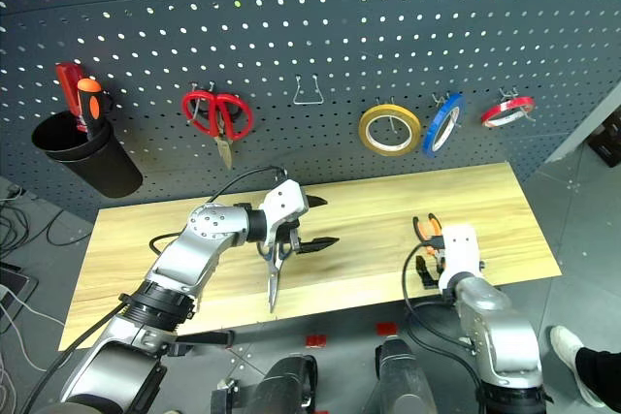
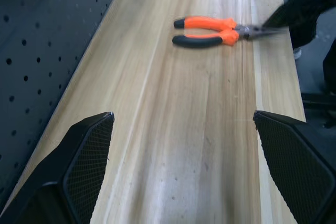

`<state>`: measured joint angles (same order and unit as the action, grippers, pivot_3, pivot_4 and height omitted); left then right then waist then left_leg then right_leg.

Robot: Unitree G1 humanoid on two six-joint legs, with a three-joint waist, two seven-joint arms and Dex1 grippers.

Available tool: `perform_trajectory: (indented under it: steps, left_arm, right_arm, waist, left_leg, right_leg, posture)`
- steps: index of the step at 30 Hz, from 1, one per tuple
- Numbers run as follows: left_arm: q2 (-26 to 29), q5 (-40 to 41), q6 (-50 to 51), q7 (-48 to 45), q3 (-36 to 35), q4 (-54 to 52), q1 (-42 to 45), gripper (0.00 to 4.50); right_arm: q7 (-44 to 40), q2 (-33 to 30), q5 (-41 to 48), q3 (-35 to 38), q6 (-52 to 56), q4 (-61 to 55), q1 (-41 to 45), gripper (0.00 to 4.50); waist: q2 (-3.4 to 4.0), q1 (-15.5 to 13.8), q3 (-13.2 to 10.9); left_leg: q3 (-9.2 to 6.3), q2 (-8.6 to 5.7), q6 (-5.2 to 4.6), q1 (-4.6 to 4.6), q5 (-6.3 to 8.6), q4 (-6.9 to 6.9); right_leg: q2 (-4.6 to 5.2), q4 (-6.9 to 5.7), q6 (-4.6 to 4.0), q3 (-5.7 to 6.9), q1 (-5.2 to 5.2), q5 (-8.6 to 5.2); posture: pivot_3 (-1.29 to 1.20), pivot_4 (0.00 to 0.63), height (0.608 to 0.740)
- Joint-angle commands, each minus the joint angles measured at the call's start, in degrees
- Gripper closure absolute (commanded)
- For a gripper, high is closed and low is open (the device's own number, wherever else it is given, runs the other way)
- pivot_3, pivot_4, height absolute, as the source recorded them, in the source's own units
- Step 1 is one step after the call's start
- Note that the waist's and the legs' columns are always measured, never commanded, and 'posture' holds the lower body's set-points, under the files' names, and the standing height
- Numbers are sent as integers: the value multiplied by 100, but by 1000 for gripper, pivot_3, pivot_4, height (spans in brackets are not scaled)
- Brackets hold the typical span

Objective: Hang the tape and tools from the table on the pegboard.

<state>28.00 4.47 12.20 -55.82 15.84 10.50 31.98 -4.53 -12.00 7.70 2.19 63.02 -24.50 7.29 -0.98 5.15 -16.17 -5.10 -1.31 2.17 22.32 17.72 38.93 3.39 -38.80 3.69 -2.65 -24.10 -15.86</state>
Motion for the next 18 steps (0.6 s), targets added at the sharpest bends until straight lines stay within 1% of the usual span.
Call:
perform_trajectory:
  steps: [1,2,4,12,15,18]
  left_arm:
    - [97,-86,-113,-107,32,-155,-40,0]
    - [104,-100,-121,-119,39,-155,-48,0]
    - [106,-130,-127,-130,52,-185,-77,0]
    - [94,-190,-74,-141,75,-304,-168,0]
    - [82,-207,-65,-132,82,-313,-180,0]
    - [91,-207,-72,-144,80,-323,-207,0]
  right_arm:
    - [6,-191,-193,-217,13,425,404,30]
    - [-43,-290,-258,-336,-90,671,546,30]
    - [-132,-417,-368,-490,-324,1218,851,30]
    - [-343,-553,-463,-381,-905,2964,1634,30]
    - [-475,-609,-429,-338,-943,3471,1814,30]
    - [-685,-693,-360,-313,-803,3746,1955,30]
  waist:
    - [-1,-1,0]
    - [0,-1,0]
    - [-1,-9,0]
    - [-2,-5,0]
    - [-2,-5,0]
    - [-3,-5,2]
  left_leg:
    - [-5,1,3,9,-2,1]
    - [-6,0,20,13,-11,1]
    - [-8,0,20,17,-13,1]
    - [-5,1,16,21,-14,2]
    - [-4,1,15,21,-14,2]
    - [-2,0,14,21,-15,3]
  right_leg:
    - [-1,2,0,6,-7,0]
    - [-1,3,0,9,-8,0]
    - [-1,3,0,13,-10,0]
    - [-1,0,-1,13,-13,0]
    - [-1,-1,-1,13,-13,1]
    - [0,-3,-1,12,-12,1]
  posture:
    - [-117,279,740]
    - [-113,276,740]
    - [-109,275,740]
    - [-92,269,740]
    - [-89,267,740]
    - [-92,265,740]
